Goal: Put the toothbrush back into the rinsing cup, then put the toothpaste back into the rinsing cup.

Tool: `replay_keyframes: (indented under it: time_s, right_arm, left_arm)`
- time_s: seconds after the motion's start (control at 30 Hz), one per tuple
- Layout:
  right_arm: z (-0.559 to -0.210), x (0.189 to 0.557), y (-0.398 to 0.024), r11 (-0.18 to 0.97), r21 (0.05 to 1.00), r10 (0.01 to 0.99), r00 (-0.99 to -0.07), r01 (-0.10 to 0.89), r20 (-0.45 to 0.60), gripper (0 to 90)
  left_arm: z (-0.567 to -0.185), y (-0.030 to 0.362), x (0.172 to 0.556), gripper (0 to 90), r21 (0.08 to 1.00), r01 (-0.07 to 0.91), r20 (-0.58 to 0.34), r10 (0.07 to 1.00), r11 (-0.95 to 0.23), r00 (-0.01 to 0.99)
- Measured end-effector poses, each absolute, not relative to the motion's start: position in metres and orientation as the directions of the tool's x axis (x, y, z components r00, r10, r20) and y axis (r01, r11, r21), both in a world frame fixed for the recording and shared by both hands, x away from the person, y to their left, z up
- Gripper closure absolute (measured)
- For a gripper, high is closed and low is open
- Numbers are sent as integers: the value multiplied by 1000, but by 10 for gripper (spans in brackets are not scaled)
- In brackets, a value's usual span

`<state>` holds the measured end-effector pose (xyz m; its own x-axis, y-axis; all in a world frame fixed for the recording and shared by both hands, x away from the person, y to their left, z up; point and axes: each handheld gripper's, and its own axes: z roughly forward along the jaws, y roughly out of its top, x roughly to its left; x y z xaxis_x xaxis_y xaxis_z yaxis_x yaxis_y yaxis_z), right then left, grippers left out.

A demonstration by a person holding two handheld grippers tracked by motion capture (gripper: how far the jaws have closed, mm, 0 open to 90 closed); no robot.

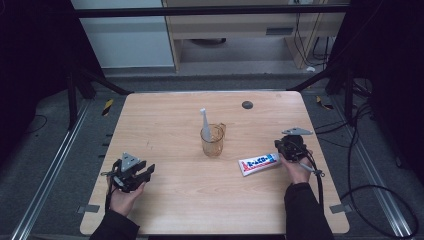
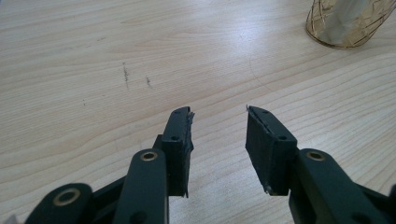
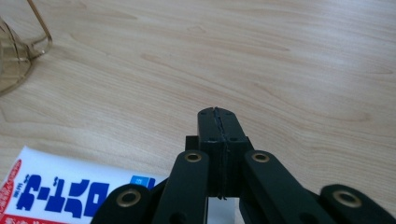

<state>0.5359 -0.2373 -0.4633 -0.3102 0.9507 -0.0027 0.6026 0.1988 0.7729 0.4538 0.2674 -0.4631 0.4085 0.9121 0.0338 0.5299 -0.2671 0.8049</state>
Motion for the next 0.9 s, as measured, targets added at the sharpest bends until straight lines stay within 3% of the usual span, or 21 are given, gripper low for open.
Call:
replay_keyframes:
  time_s: [0.9]
  right_arm:
    - [-475,524,-242,297,684,931,-361,666,-53,900]
  left_arm:
    - [-462,272,455,585,807,532,32,918,-257,395]
